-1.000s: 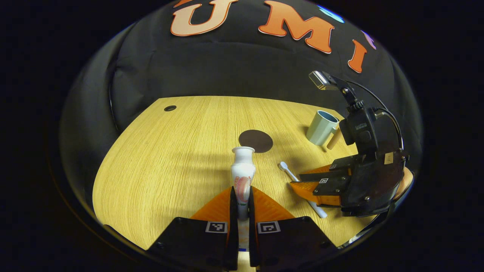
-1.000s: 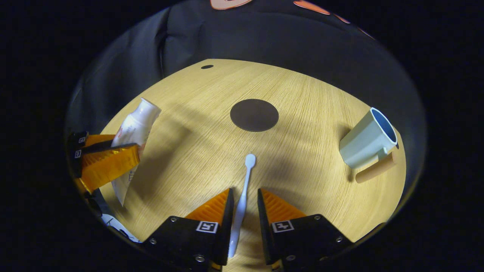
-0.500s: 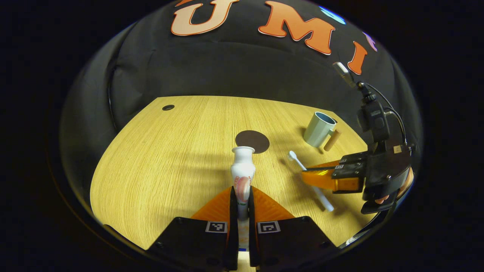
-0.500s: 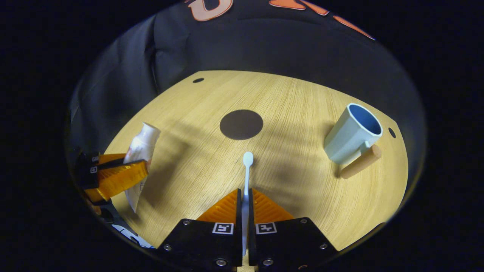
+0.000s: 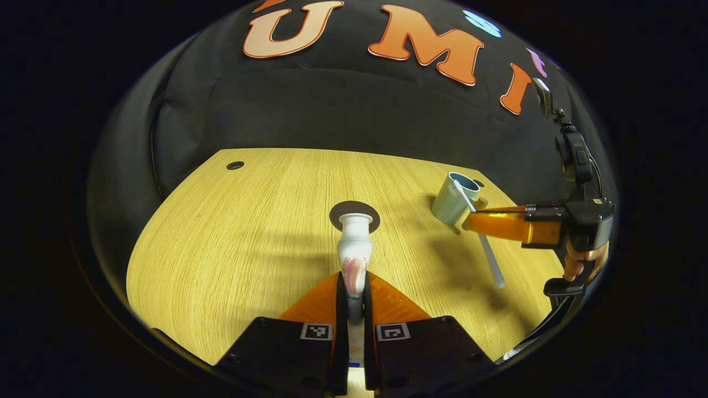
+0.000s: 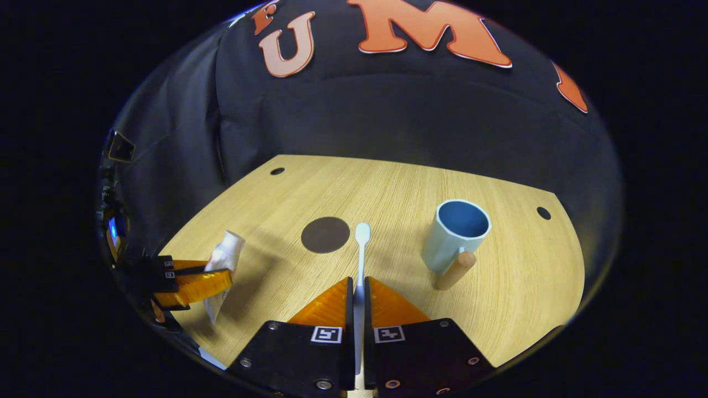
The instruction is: Put the toothbrush and toothpaste on the desktop into the cup, then pick up the cup and place it on the coaster on the desktop.
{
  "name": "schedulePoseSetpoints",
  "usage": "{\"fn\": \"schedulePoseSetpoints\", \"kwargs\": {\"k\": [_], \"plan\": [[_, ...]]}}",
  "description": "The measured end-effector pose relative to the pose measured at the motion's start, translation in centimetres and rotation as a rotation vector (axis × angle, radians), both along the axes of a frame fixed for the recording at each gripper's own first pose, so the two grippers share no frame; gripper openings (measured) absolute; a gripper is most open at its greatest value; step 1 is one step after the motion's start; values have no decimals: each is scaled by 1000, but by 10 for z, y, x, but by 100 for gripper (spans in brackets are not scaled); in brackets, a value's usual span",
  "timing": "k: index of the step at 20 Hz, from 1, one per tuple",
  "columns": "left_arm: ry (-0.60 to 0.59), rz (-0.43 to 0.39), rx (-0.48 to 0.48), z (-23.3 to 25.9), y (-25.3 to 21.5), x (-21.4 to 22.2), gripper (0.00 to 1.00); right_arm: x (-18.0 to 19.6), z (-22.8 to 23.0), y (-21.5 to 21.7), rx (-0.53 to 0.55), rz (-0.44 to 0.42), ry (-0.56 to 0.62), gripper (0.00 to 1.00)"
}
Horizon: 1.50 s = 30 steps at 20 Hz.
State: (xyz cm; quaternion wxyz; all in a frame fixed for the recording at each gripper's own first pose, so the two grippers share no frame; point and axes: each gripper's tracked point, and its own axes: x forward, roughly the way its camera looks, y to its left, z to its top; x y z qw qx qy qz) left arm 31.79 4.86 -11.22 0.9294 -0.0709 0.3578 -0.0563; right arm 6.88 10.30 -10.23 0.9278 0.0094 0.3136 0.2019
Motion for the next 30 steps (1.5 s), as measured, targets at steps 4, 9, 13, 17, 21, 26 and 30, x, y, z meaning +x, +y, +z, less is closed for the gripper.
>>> {"fn": "schedulePoseSetpoints", "kwargs": {"k": [4, 9, 13, 17, 21, 26, 30], "plan": [[-52, 5, -12, 6, -4, 10, 15, 19, 22, -12, 51, -36, -104, 7], [-89, 5, -14, 11, -6, 20, 15, 45, 54, -41, 77, -128, -271, 6], [-121, 0, -19, 11, -9, 28, 15, 64, 63, -54, 105, -178, -334, 7], [-154, -9, -39, 12, -14, 39, 15, 87, 67, -75, 110, -276, -429, 7], [-162, -13, -43, 9, -16, 42, 15, 103, 84, -90, 138, -329, -535, 7], [-155, -9, -43, 7, -15, 46, 15, 120, 97, -107, 216, -381, -631, 7], [-140, 0, -39, 2, -13, 49, 15, 134, 100, -116, 233, -392, -690, 7]]}}
